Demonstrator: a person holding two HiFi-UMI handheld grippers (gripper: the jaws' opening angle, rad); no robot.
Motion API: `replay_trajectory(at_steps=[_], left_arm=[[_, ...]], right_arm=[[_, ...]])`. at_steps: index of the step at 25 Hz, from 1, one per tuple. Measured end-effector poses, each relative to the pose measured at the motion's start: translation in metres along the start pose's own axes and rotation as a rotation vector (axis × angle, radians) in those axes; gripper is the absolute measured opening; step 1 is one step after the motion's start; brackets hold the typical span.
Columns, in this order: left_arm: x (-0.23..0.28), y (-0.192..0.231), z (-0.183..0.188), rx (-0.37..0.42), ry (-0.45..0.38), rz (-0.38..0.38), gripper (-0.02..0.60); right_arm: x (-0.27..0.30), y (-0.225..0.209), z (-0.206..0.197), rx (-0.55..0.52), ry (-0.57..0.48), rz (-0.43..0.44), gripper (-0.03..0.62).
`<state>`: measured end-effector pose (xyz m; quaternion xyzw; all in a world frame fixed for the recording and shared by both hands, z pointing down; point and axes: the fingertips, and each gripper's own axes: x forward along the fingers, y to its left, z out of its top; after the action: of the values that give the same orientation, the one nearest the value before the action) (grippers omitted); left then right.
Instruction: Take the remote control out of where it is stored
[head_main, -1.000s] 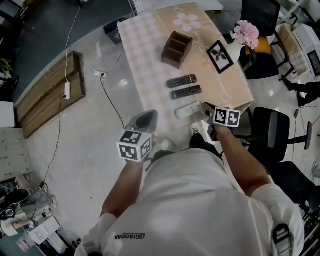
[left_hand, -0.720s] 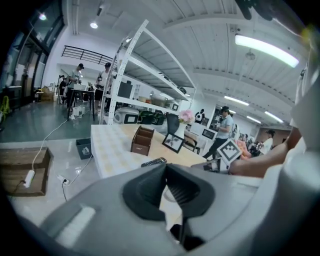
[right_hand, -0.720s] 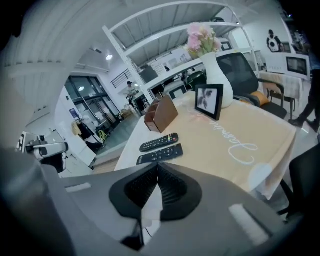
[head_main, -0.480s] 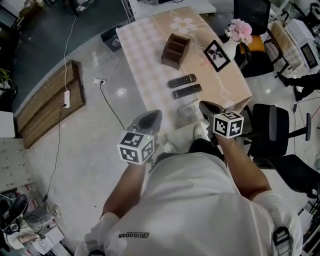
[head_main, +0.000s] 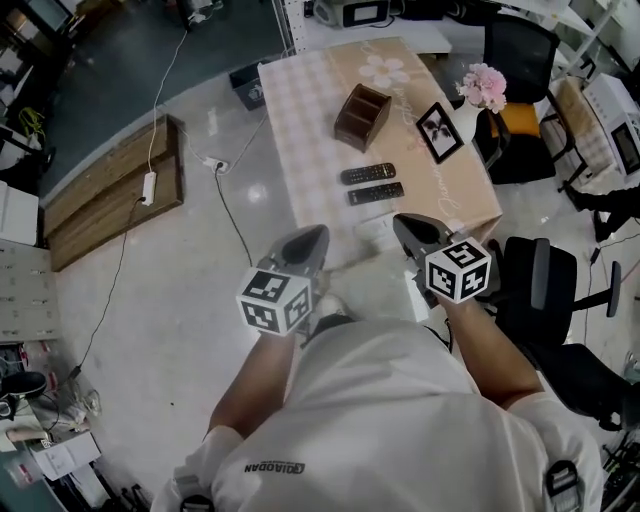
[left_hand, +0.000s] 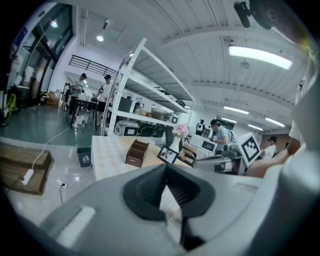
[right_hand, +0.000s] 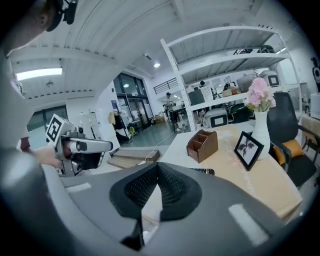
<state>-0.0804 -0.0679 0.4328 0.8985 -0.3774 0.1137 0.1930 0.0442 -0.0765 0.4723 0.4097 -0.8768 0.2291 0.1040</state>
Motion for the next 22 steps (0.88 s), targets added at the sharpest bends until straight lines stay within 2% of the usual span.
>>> replay_trajectory(at_steps=[6,13,18,22], left_arm=[[0.003,-0.054,-0.012,-0.023,-0.008,0.041,0.005],[0.000,-0.129,-0.034,-0.015,-0.011,0.064,0.005],[-0.018,-0.160,-0.048,-0.022,-0.011,0.132,0.004],[-0.033,-0.169,-0.055,-0.031,-0.018,0.178,0.005]], right_arm=[[-0.059,0.005,-0.006,-0.049,-0.012,0.060,0.005],[-0.119,0.003,-0.035,-0.074,0.000,0.108,0.004],[-0.148,0.003,-0.051,-0.070,0.007,0.148,0.003],[-0.165,-0.001,-0.056,-0.064,0.003,0.151,0.003]])
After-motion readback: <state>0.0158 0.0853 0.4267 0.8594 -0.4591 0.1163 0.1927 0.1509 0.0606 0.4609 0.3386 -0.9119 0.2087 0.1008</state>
